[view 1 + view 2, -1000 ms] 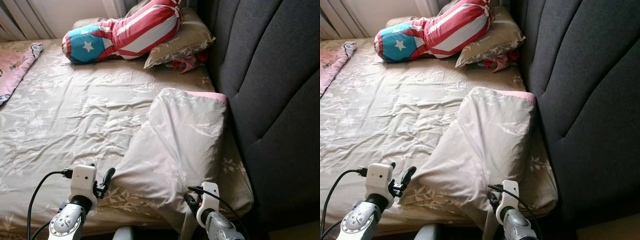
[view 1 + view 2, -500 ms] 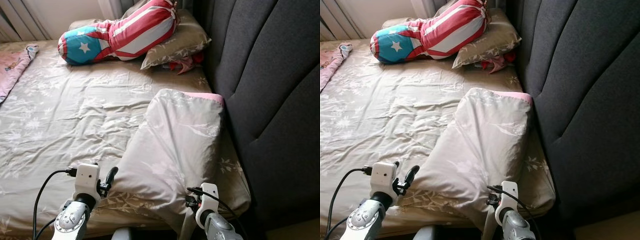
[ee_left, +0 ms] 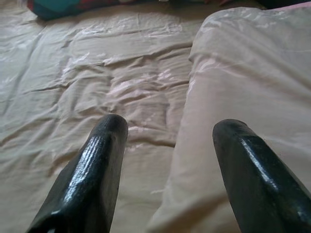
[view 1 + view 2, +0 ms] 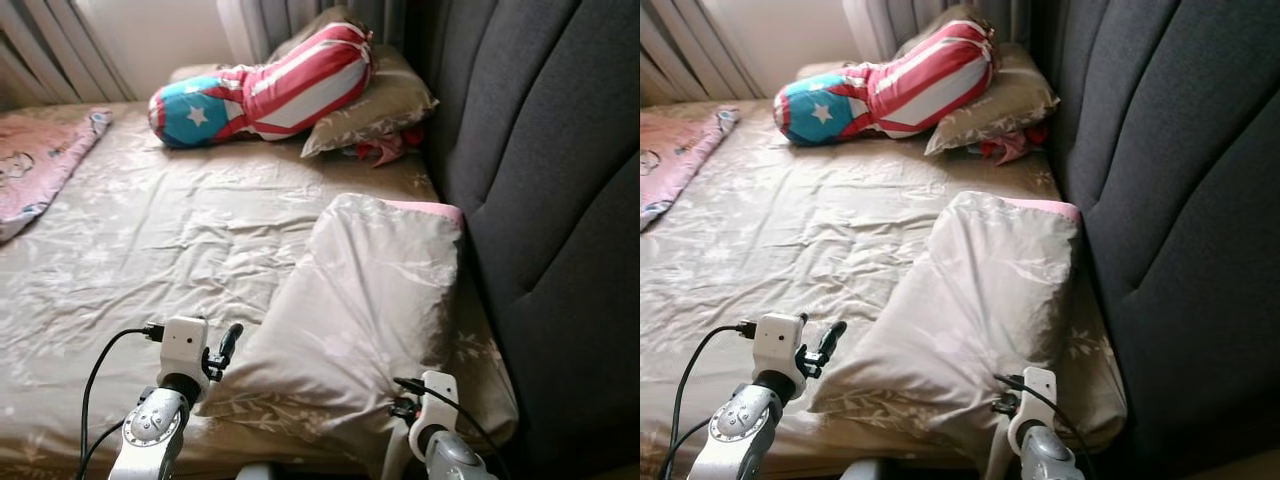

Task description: Clean up the room

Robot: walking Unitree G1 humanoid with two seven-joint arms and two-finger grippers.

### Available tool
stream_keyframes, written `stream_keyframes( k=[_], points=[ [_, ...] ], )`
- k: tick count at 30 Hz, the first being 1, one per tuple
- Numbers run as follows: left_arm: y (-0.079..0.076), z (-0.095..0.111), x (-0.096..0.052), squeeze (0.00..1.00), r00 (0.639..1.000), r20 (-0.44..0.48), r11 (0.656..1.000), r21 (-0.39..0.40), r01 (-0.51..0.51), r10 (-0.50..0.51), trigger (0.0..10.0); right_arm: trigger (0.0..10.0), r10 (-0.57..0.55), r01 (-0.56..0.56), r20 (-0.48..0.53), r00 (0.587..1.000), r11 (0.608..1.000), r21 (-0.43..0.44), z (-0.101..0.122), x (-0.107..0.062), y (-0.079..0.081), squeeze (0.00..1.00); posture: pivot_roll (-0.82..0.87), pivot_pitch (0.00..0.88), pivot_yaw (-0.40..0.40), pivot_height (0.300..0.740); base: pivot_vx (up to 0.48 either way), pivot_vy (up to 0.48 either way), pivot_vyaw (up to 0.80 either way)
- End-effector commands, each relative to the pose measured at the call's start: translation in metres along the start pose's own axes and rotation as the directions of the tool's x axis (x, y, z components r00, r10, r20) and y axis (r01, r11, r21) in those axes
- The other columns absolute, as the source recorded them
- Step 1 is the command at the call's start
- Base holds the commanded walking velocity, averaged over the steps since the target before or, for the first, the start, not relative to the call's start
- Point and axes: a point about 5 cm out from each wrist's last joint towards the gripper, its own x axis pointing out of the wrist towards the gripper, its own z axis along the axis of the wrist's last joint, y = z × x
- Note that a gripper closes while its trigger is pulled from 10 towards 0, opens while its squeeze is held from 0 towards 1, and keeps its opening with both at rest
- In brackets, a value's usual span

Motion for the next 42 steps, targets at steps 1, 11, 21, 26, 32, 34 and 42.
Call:
stream_keyframes(
  k=[1, 11, 21, 26, 32, 34, 42],
  points=[
    [0.002, -0.004, -0.001, 0.0, 1.0, -0.015, 1.0, 0.02, -0.006, 0.007, 10.0, 0.0, -0.126, 0.131, 0.185, 0.975, 0.991, -0.014, 0.047, 0.001, -0.028, 0.0, 0.05, 0.0, 0.028, 0.669, 0.0, 0.0, 0.0],
    [0.003, -0.006, 0.001, 0.0, 1.0, -0.012, 1.0, 0.024, -0.007, 0.007, 10.0, 0.0, -0.455, 0.503, 0.444, 0.772, 0.864, 0.012, 0.112, -0.024, -0.098, 0.0, 0.04, 0.0, 0.034, 0.669, 0.0, 0.0, 0.0],
    [0.001, -0.01, 0.0, 0.0, 1.0, -0.019, 1.0, 0.021, -0.004, 0.005, 10.0, 10.0, -0.408, 0.475, 0.453, 0.793, 0.879, -0.04, 0.11, -0.021, -0.089, 0.0, 0.04, 0.013, 0.03, 0.669, 0.0, 0.0, 0.0],
    [0.001, -0.01, 0.0, 0.0, 1.0, -0.02, 1.0, 0.019, -0.006, 0.007, 10.0, 10.0, -0.384, 0.448, 0.448, 0.807, 0.893, -0.042, 0.102, -0.018, -0.079, 0.0, 0.04, 0.016, 0.028, 0.669, 0.0, 0.0, 0.0],
    [-0.001, -0.011, 0.001, 0.0, 1.0, -0.018, 1.0, 0.014, -0.011, 0.011, 10.0, 10.0, -0.251, 0.328, 0.46, 0.852, 0.94, -0.094, 0.095, -0.014, -0.057, 1.0, 0.04, 0.017, 0.021, 0.669, 0.0, 0.0, 0.0],
    [-0.002, -0.011, 0.002, 0.0, 1.0, -0.016, 1.0, 0.006, -0.013, 0.013, 10.0, 10.0, -0.157, 0.244, 0.458, 0.875, 0.96, -0.138, 0.092, -0.011, -0.045, 0.0, 0.03, 0.018, 0.017, 0.669, 0.0, 0.0, 0.0],
    [0.004, -0.032, -0.001, 0.0, 0.992, -0.096, 0.99, -0.101, -0.097, 0.087, 10.0, 10.0, 0.089, -0.021, 0.364, 0.927, 0.982, -0.187, 0.041, -0.009, 0.005, 0.0, 0.02, 0.013, 0.001, 0.669, 0.0, 0.0, 0.0]
  ],
)
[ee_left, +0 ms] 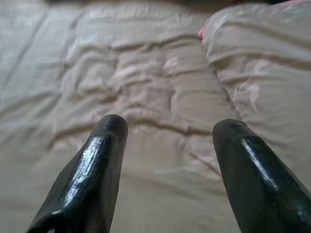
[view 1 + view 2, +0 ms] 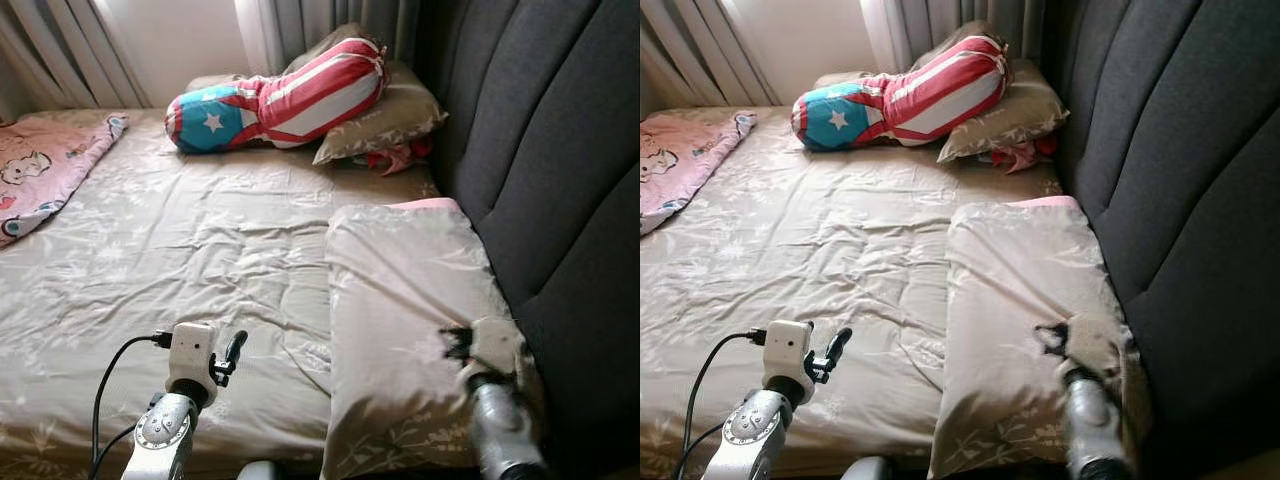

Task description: Clean up the room

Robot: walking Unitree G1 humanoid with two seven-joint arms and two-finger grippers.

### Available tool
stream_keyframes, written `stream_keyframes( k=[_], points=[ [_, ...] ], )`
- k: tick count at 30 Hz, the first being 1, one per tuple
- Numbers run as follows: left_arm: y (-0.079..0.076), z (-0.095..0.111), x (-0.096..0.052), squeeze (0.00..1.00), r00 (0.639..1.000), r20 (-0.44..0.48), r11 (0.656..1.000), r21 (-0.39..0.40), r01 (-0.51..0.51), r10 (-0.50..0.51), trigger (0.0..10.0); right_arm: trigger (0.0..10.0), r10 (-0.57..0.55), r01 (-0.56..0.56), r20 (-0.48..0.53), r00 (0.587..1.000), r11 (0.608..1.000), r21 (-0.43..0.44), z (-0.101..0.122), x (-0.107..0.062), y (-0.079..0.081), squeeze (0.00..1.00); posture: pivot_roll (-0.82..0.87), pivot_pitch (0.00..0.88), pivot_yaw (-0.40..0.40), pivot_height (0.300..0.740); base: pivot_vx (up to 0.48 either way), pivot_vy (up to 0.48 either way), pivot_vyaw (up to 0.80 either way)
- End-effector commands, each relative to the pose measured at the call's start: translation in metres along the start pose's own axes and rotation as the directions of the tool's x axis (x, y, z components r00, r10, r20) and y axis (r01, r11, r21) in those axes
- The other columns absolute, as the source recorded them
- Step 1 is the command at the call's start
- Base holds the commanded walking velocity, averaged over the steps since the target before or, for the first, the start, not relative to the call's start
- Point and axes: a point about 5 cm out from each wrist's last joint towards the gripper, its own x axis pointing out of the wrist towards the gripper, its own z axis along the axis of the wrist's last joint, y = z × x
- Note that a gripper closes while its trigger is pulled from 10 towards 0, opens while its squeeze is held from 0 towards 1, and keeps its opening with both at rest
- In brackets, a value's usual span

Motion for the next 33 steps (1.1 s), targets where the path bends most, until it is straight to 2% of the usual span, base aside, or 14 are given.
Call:
stream_keyframes(
  k=[1, 2, 4, 6, 7, 10, 11, 14, 15, 21, 27, 28, 31, 33],
  points=[
    [0.008, -0.01, -0.003, 0.0, 0.998, -0.038, 0.998, -0.046, -0.048, 0.047, 10.0, 10.0, 0.018, -0.016, -0.044, 0.999, 0.999, 0.037, -0.014, -0.007, 0.005, 0.0, 0.02, 0.013, 0.001, 0.669, 0.0, 0.0, 0.0],
    [0.008, -0.01, -0.003, 0.0, 0.998, -0.038, 0.998, -0.046, -0.048, 0.047, 10.0, 10.0, 0.018, -0.016, -0.044, 0.999, 0.999, 0.037, -0.014, -0.007, 0.005, 0.0, 0.02, 0.013, 0.001, 0.669, 0.0, 0.0, 0.0],
    [0.012, -0.021, -0.004, 0.0, 0.994, -0.084, 0.995, -0.07, -0.073, 0.067, 10.0, 10.0, 0.015, -0.005, -0.112, 0.994, 0.996, 0.093, -0.032, -0.016, 0.01, 0.0, 0.02, 0.0, 0.002, 0.689, 0.0, 0.0, 0.0],
    [0.012, -0.021, -0.004, 0.0, 0.994, -0.085, 0.995, -0.071, -0.073, 0.067, 10.0, 10.0, 0.017, -0.006, -0.113, 0.993, 0.995, 0.096, -0.033, -0.016, 0.01, 0.0, 0.02, 0.0, 0.002, 0.694, 0.0, 0.0, 0.0],
    [0.015, -0.029, -0.004, 0.0, 0.99, -0.123, 0.993, -0.086, -0.087, 0.076, 10.0, 10.0, 0.014, 0.008, -0.182, 0.983, 0.993, 0.119, -0.046, -0.022, 0.011, 0.0, 0.02, 0.0, 0.001, 0.704, 0.0, 0.0, 0.0],
    [0.018, -0.044, -0.005, 0.0, 0.976, -0.202, 0.991, -0.084, -0.102, 0.083, 10.0, 10.0, 0.043, -0.02, -0.264, 0.964, 0.996, 0.09, -0.064, -0.033, 0.014, 0.0, 0.02, 0.0, -0.001, 0.724, 0.0, 0.0, 0.0],
    [0.018, -0.044, -0.005, 0.0, 0.976, -0.202, 0.991, -0.084, -0.102, 0.083, 10.0, 10.0, 0.043, -0.02, -0.264, 0.964, 0.996, 0.09, -0.064, -0.033, 0.014, 0.0, 0.02, 0.0, -0.001, 0.724, 0.0, 0.0, 0.0],
    [0.017, -0.056, -0.007, 0.0, 0.962, -0.264, 0.994, -0.069, -0.084, 0.063, 10.0, 10.0, 0.001, 0.039, -0.327, 0.945, 0.993, 0.115, -0.075, -0.04, 0.004, 0.0, 0.02, 0.0, -0.004, 0.74, 0.0, 0.0, 0.0],
    [0.015, -0.061, -0.009, 0.0, 0.955, -0.292, 0.995, -0.061, -0.076, 0.055, 10.0, 10.0, -0.034, 0.09, -0.359, 0.933, 0.986, 0.139, -0.08, -0.043, -0.003, 0.0, 0.02, 0.0, -0.003, 0.74, 0.0, 0.0, 0.0],
    [0.014, -0.072, -0.012, 0.0, 0.932, -0.354, 0.992, -0.067, -0.111, 0.08, 10.0, 10.0, -0.096, 0.167, -0.413, 0.906, 0.976, 0.14, -0.089, -0.051, -0.015, 0.0, 0.0, 0.0, 0.001, 0.74, 0.0, 0.0, 0.0],
    [0.009, -0.08, -0.014, 0.0, 0.909, -0.412, 0.996, -0.036, -0.084, 0.062, 10.0, 10.0, -0.087, 0.155, -0.483, 0.871, 0.982, 0.103, -0.1, -0.059, -0.013, 0.0, 0.0, 0.0, -0.002, 0.74, 0.0, 0.0, 0.0],
    [0.009, -0.085, -0.017, 0.0, 0.892, -0.446, 0.995, -0.03, -0.091, 0.068, 10.0, 10.0, -0.085, 0.157, -0.513, 0.854, 0.982, 0.1, -0.104, -0.062, -0.013, 0.0, 0.0, 0.0, -0.005, 0.74, 0.0, 0.0, 0.0],
    [0.008, -0.093, -0.022, 0.0, 0.863, -0.5, 0.997, -0.003, -0.083, 0.07, 10.0, 10.0, -0.078, 0.154, -0.533, 0.842, 0.983, 0.099, -0.106, -0.063, -0.013, 0.0, -0.01, 0.0, -0.002, 0.74, 0.0, 0.0, 0.0],
    [0.008, -0.095, -0.023, 0.0, 0.856, -0.513, 0.997, 0.008, -0.075, 0.069, 10.0, 10.0, -0.075, 0.154, -0.53, 0.844, 0.982, 0.106, -0.106, -0.063, -0.012, 0.0, -0.02, 0.0, 0.002, 0.74, 0.0, 0.0, 0.0]
  ],
)
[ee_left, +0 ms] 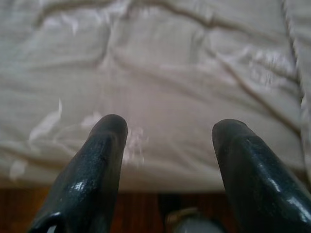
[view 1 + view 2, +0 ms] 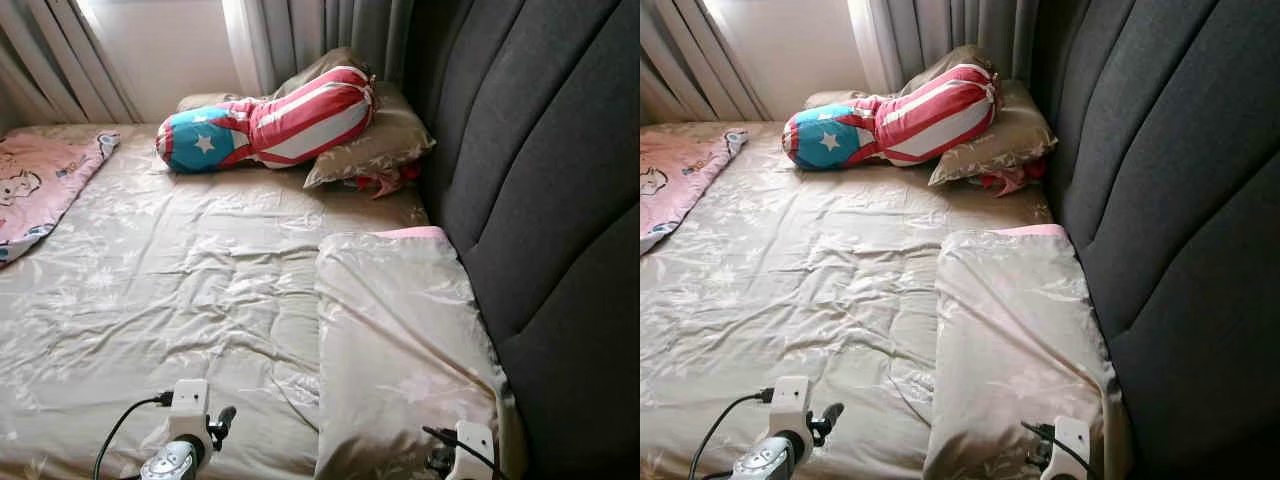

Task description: Clean up the room

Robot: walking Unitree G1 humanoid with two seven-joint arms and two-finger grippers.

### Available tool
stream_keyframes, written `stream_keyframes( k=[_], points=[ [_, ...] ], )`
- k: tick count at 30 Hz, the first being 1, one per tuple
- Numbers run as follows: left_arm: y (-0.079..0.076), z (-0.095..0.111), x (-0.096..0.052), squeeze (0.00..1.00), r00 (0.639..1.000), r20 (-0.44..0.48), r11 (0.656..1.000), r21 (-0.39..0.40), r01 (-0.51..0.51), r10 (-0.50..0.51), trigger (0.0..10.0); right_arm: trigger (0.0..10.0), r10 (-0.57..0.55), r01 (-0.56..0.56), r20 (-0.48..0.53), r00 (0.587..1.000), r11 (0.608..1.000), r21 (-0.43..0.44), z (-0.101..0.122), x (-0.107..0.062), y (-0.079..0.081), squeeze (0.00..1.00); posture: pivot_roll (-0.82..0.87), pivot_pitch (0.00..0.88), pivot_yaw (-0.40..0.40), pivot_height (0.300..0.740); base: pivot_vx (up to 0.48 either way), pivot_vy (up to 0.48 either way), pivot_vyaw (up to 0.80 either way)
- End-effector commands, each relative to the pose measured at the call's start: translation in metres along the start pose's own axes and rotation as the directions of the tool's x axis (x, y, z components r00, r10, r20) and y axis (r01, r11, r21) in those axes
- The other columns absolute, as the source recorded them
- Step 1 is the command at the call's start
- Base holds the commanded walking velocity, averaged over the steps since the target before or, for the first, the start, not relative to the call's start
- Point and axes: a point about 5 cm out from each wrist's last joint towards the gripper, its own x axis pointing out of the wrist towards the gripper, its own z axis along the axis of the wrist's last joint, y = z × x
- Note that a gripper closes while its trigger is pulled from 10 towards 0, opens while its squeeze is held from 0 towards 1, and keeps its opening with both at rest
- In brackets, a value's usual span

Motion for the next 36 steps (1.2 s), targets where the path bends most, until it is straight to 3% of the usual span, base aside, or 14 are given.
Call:
stream_keyframes(
  k=[1, 5, 6, 7, 8, 17, 26, 27, 36],
  points=[
    [0.001, -0.007, -0.001, 0.0, 0.999, -0.044, 0.999, 0.038, 0.0, 0.002, 10.0, 10.0, 0.006, -0.006, -0.017, 1.0, 1.0, -0.002, -0.004, -0.001, 0.001, 0.0, -0.02, 0.0, 0.002, 0.74, 0.0, 0.0, 0.0],
    [0.0, -0.01, -0.002, 0.0, 0.999, -0.052, 1.0, 0.028, -0.006, 0.008, 10.0, 10.0, 0.005, -0.005, -0.012, 1.0, 1.0, 0.005, -0.003, 0.0, 0.001, 0.0, -0.02, 0.0, 0.003, 0.74, 0.0, 0.0, 0.0],
    [0.0, -0.011, -0.002, 0.0, 0.998, -0.055, 1.0, 0.021, -0.017, 0.018, 10.0, 10.0, 0.002, -0.002, -0.015, 1.0, 1.0, 0.012, -0.004, -0.001, -0.001, 0.83, -0.01, 0.0, -0.002, 0.74, 0.0, 0.0, 0.0],
    [0.0, -0.011, -0.002, 0.0, 0.998, -0.055, 1.0, 0.021, -0.017, 0.018, 10.0, 10.0, 0.002, -0.002, -0.015, 1.0, 1.0, 0.012, -0.004, -0.001, -0.001, 0.83, -0.01, 0.0, -0.002, 0.74, 0.0, 0.0, 0.0],
    [0.001, -0.011, -0.002, 0.0, 0.998, -0.052, 0.999, 0.026, -0.021, 0.022, 10.0, 10.0, -0.004, 0.004, -0.02, 1.0, 1.0, 0.011, -0.006, -0.001, -0.003, 1.0, -0.01, 0.0, 0.0, 0.74, 0.0, 0.0, 0.0],
    [0.001, -0.014, -0.003, 0.0, 0.998, -0.064, 0.997, 0.082, -0.003, 0.008, 10.0, 10.0, -0.024, 0.023, -0.051, 0.998, 1.0, -0.003, -0.016, -0.004, -0.011, 1.0, -0.02, 0.0, 0.004, 0.74, 0.0, 0.0, 0.0],
    [0.01, -0.03, -0.01, 0.0, 0.993, -0.114, 0.996, 0.079, -0.033, 0.041, 10.0, 10.0, 0.006, -0.009, -0.07, 0.997, 0.999, -0.034, -0.017, -0.004, -0.008, 1.0, -0.01, 0.0, -0.002, 0.74, 0.0, 0.0, 0.0],
    [0.011, -0.031, -0.01, 0.0, 0.992, -0.117, 0.996, 0.083, -0.033, 0.042, 10.0, 10.0, 0.027, -0.032, -0.072, 0.997, 0.997, -0.068, -0.016, -0.004, -0.004, 0.02, -0.01, 0.0, -0.002, 0.74, 0.0, 0.0, 0.0],
    [0.017, -0.033, -0.012, 0.0, 0.99, -0.127, 0.996, 0.073, -0.058, 0.067, 10.0, 10.0, 0.056, -0.065, -0.089, 0.994, 0.993, -0.1, -0.016, -0.003, 0.004, 0.0, 0.0, 0.0, -0.002, 0.74, 0.0, 0.0, 0.0]
  ],
)
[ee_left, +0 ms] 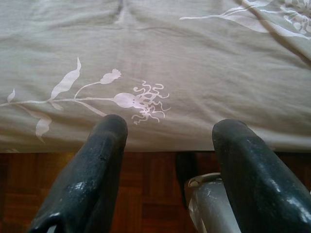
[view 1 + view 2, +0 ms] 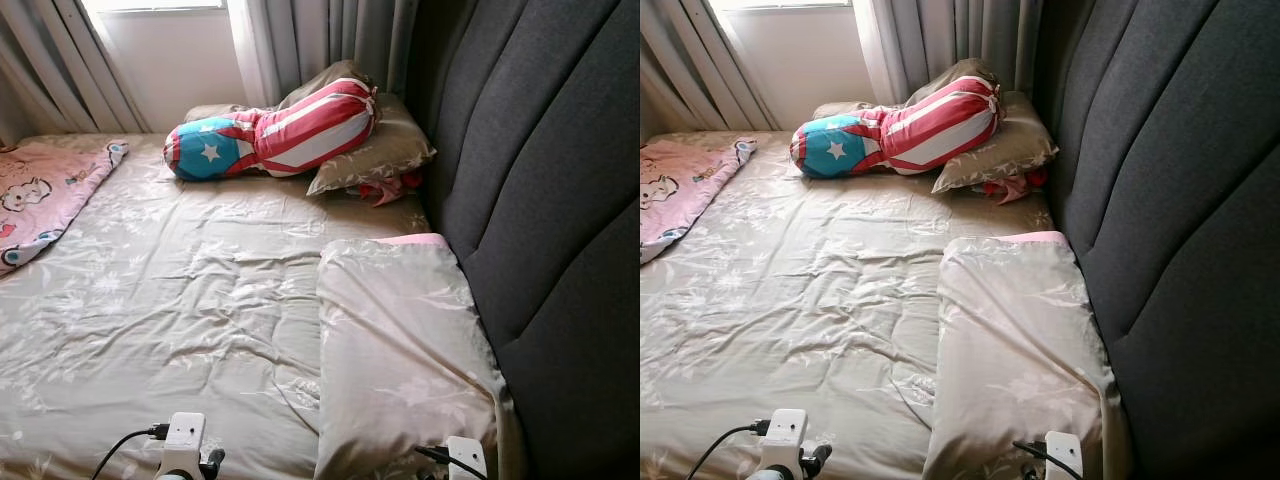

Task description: Clean up the room

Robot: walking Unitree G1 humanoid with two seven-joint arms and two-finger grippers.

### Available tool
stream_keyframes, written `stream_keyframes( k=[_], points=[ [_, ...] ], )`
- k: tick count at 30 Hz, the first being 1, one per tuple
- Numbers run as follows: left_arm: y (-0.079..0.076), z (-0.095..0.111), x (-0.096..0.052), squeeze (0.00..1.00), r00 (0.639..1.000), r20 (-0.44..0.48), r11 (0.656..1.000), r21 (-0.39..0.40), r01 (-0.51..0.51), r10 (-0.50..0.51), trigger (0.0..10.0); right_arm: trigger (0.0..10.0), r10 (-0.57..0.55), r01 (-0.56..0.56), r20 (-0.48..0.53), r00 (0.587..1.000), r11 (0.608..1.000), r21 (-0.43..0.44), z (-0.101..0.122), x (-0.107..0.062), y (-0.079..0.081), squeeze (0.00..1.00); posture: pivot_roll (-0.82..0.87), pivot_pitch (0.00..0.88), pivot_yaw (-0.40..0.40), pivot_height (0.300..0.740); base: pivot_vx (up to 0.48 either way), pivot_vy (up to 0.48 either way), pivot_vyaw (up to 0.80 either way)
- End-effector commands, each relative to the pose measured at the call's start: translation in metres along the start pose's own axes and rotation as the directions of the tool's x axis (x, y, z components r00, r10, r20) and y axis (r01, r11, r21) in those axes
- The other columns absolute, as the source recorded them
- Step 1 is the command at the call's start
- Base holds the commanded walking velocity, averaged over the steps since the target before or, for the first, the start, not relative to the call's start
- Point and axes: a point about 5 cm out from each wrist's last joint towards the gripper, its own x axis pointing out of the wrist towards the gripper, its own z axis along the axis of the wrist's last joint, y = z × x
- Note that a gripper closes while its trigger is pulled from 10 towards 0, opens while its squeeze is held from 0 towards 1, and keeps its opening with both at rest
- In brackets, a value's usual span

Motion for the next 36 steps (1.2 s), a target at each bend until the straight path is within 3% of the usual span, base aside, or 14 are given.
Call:
stream_keyframes(
  k=[1, 7, 14, 36],
  points=[
    [0.007, -0.006, -0.002, 0.0, 0.999, -0.024, 1.0, 0.003, -0.021, 0.021, 10.0, 10.0, 0.008, -0.009, -0.017, 1.0, 1.0, -0.011, -0.002, 0.0, 0.002, 0.0, 0.0, 0.0, -0.002, 0.74, 0.0, 0.0, 0.0],
    [0.011, -0.006, -0.003, 0.0, 0.999, -0.025, 0.999, -0.021, -0.042, 0.041, 10.0, 10.0, 0.007, -0.008, -0.027, 1.0, 0.998, -0.06, -0.007, -0.001, -0.002, 0.0, 0.01, 0.0, -0.005, 0.74, 0.0, 0.0, 0.48],
    [0.012, -0.009, -0.003, 0.0, 0.998, -0.036, 0.998, -0.037, -0.055, 0.054, 10.0, 10.0, -0.003, 0.001, -0.047, 0.999, 0.999, -0.051, -0.014, -0.004, -0.01, 0.0, 0.01, 0.0, -0.011, 0.74, 0.0, 0.035, 0.8],
    [0.011, -0.008, -0.003, 0.0, 0.998, -0.033, 0.998, -0.036, -0.06, 0.059, 10.0, 10.0, -0.018, 0.017, -0.062, 0.998, 1.0, -0.018, -0.019, -0.006, -0.018, 0.0, 0.02, 0.0, -0.008, 0.74, 0.0, 0.48, 0.0]
  ],
)
